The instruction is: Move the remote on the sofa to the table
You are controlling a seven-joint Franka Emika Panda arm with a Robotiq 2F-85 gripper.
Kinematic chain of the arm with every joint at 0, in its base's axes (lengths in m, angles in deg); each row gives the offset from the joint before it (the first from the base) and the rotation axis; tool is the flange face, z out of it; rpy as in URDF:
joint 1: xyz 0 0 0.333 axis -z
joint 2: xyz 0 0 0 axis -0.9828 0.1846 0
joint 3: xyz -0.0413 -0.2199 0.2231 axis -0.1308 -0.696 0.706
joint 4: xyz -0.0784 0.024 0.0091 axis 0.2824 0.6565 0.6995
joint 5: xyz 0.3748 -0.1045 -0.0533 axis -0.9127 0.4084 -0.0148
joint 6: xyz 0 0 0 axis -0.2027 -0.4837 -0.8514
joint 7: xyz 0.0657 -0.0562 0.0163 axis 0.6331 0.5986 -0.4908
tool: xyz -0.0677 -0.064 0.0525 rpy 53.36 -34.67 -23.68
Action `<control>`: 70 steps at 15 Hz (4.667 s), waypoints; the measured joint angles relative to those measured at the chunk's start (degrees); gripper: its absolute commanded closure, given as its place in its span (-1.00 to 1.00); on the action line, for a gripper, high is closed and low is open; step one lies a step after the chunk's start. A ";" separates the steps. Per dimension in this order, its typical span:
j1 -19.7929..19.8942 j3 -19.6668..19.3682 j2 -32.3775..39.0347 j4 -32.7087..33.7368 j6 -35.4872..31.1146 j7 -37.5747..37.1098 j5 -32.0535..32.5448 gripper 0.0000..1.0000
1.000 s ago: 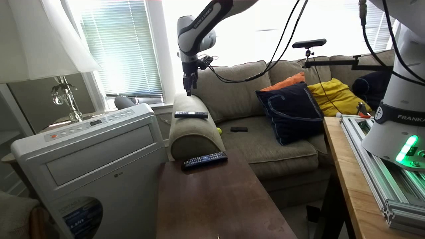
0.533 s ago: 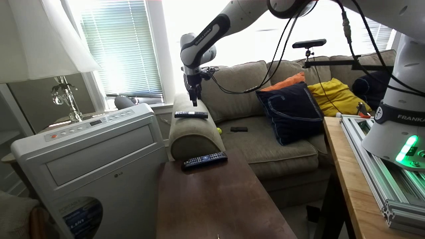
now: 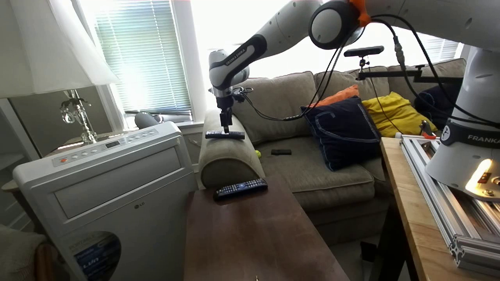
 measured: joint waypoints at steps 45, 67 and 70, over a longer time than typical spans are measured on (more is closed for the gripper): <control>-0.13 -1.75 -1.37 22.40 32.14 -16.84 -0.27 0.43; -4.99 -0.57 -3.19 22.18 39.38 5.09 -0.08 0.43; -5.76 -0.21 -3.20 22.19 40.21 12.66 -0.01 0.43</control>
